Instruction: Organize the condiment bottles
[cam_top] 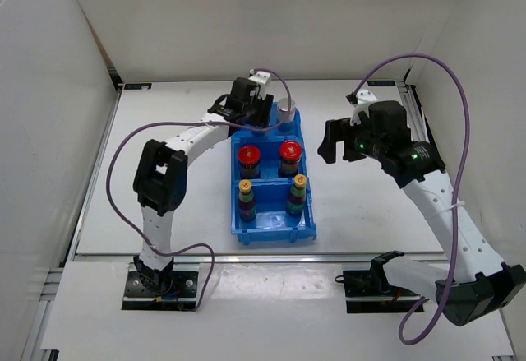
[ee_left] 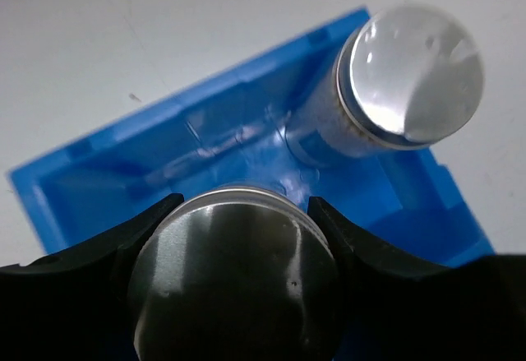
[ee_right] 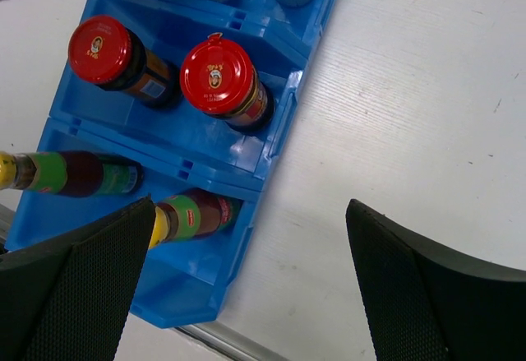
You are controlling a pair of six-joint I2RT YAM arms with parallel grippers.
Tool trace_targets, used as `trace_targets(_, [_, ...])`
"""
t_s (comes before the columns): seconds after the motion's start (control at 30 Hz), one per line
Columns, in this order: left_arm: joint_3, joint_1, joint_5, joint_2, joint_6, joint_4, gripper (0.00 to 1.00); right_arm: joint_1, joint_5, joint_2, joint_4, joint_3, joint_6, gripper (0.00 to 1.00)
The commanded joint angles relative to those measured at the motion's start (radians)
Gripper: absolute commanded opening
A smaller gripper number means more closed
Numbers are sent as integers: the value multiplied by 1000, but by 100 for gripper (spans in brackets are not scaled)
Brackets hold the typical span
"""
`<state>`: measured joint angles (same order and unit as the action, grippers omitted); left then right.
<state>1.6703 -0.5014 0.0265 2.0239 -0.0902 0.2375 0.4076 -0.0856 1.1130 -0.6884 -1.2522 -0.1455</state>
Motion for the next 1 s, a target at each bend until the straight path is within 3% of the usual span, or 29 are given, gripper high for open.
trace_targets(0.0, [12, -6, 15, -47, -9, -53, 23, -3, 12, -39, -13, 11, 18, 100])
trace_targets(0.17, [37, -6, 58, -2, 9, -26, 34, -3, 12, -48, -13, 33, 18, 100])
trace_targets(0.2, [46, -6, 58, -2, 20, -5, 57, -3, 12, -48, -13, 33, 18, 100])
trace_targets(0.27, [55, -6, 117, 9, 20, 17, 78, -3, 12, -48, -13, 42, 9, 100])
trace_targets(0.3, [65, -6, 133, 9, 20, 17, 100, -3, 3, -48, -13, 42, 9, 100])
trace_targets(0.43, [110, -6, 142, -43, 59, 26, 100, -3, 3, -58, -13, 42, 9, 100])
trace_targets(0.57, [291, -6, 145, -99, 84, 153, 100, -3, 3, -58, -13, 42, 9, 100])
trace_targets(0.63, [365, -6, 234, -145, 96, 166, 100, -3, 3, -58, -13, 42, 0, 100])
trace_targets(0.73, [324, 18, 345, -282, 106, 123, 100, -3, 43, -58, -13, 33, -22, 100])
trace_targets(0.87, [16, 116, 369, -581, 64, 47, 100, -3, 78, -47, -13, 33, -46, 100])
trace_targets(0.9, [-197, 144, 378, -643, 64, -30, 100, -12, 78, -47, -13, 33, -46, 100])
trace_targets(0.97, [-407, 155, 409, -767, 64, -79, 100, -12, 78, -36, -13, 33, -68, 100])
